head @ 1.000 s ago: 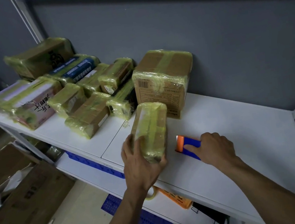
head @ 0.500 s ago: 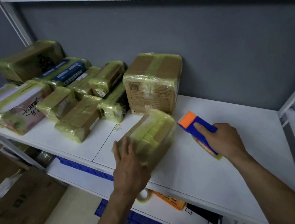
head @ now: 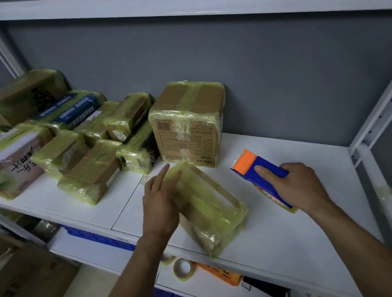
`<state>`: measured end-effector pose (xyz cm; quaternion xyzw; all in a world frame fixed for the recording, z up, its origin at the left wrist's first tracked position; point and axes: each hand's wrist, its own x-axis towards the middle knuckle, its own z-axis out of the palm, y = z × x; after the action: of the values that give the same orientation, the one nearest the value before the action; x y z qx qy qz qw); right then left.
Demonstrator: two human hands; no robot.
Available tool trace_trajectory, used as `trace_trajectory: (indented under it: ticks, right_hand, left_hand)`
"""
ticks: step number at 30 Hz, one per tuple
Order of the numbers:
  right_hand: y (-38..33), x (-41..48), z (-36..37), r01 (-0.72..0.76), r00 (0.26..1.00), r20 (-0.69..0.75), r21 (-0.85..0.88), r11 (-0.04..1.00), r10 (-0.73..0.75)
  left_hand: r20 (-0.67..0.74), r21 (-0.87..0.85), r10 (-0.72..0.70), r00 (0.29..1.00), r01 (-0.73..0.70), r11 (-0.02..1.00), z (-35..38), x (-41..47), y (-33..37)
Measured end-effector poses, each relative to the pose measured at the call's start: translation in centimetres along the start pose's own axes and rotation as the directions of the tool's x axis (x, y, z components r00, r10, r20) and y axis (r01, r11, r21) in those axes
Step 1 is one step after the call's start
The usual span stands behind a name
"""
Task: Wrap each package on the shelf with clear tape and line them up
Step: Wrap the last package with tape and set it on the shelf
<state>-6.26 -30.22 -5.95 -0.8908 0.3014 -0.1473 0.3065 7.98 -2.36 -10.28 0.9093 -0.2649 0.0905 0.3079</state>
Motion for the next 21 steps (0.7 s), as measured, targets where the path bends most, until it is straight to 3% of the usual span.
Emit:
trace_trajectory:
  ticks: [2, 3, 7, 9, 13, 21]
  right_hand:
    - [0.4, -0.5, 0.1, -0.005, 0.999, 0.039, 0.007, 1.0, 0.005]
    - [0.6, -0.7, 0.3, -0.01, 0.998, 0.07, 0.012, 1.0, 0.009]
    - [0.3, -1.3, 1.2, -0.013, 0.989, 0.144, 0.043, 0.999, 0.006]
    - [-0.2, -1.2, 1.2, 0.003, 0.989, 0.149, 0.067, 0.998, -0.013]
    - [-0.7, -1.4, 1.4, 0.044, 0.988, 0.141, 0.113, 0.993, -0.06]
    - [-1.2, -2.3, 1.6, 0.074, 0.95, 0.283, 0.199, 0.977, -0.13]
  left_hand:
    - [-0.055, -0.239, -0.016, 0.998, 0.003, 0.971, 0.0, -1.2, 0.6]
    - [0.006, -0.28, -0.019, 1.0, 0.019, 0.96, 0.0, -2.1, 1.2]
    - [0.419, -0.009, 0.076, 0.905, -0.08, 0.997, 1.0, -4.4, 2.6]
    - [0.5, -0.051, 0.067, 0.863, -0.048, 0.998, 1.2, -4.2, 2.8]
    - [0.552, -0.108, 0.059, 0.832, 0.001, 0.994, 0.7, -2.6, 2.5]
    - [0.48, -0.052, 0.02, 0.877, 0.005, 0.999, 0.3, -1.1, 1.7]
